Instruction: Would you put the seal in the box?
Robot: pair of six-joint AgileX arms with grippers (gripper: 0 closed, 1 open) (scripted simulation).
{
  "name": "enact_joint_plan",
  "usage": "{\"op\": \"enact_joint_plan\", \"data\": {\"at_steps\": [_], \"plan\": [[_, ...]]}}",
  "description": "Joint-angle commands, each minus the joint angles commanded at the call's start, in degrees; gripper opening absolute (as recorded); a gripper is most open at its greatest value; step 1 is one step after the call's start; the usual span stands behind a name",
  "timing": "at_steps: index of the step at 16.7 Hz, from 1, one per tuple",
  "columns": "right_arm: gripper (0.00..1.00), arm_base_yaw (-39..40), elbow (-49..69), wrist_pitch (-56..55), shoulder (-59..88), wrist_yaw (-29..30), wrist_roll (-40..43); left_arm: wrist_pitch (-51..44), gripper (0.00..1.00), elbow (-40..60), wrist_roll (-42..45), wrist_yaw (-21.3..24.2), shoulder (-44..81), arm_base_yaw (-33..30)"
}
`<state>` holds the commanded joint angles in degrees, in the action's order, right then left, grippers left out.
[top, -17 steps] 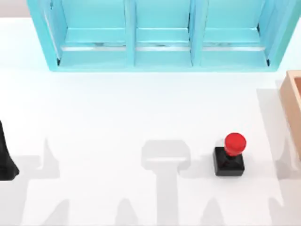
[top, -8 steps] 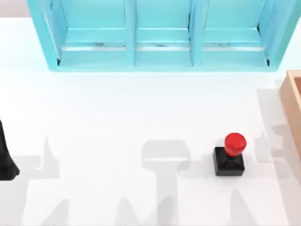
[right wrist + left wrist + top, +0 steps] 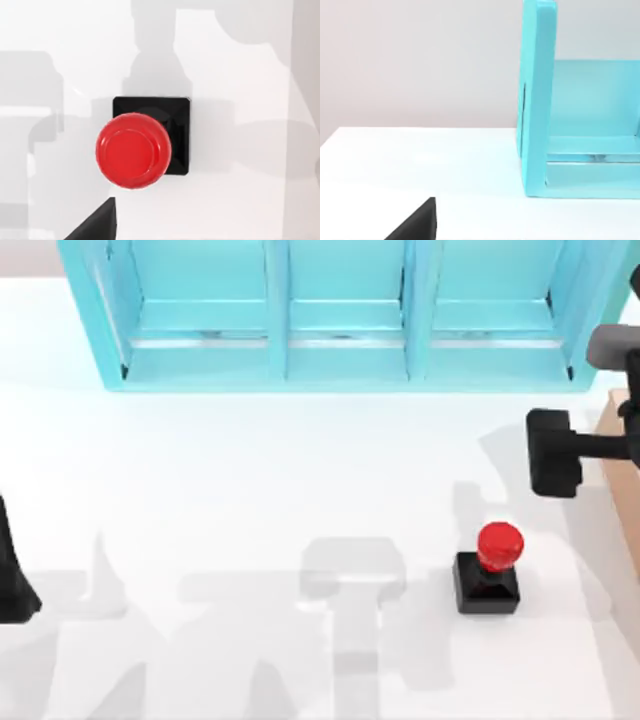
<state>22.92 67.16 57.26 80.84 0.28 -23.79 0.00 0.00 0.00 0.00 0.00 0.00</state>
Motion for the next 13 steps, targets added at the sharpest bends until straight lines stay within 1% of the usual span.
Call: {"op": "enact_joint_plan", "data": {"at_steps": [4,7,9,13], "plan": [[1.0,4.8,14.0,11.4,15.4,-0.1,-4.9,0.0,1.0,0.0,0.0,0.0,0.0,0.0],[1.0,7.1,20.9,16.3,22.3,-0.2,-7.1,0.0,1.0,0.0,0.0,0.0,0.0,0.0],[1.0,7.7,22.8,17.6,24.2,-0.3,-7.7,0.0,1.0,0.0,0.0,0.0,0.0,0.0],[1.0,7.7,22.9,17.7,24.3,-0.3,-7.7,0.0,1.0,0.0,0.0,0.0,0.0,0.0]]}}
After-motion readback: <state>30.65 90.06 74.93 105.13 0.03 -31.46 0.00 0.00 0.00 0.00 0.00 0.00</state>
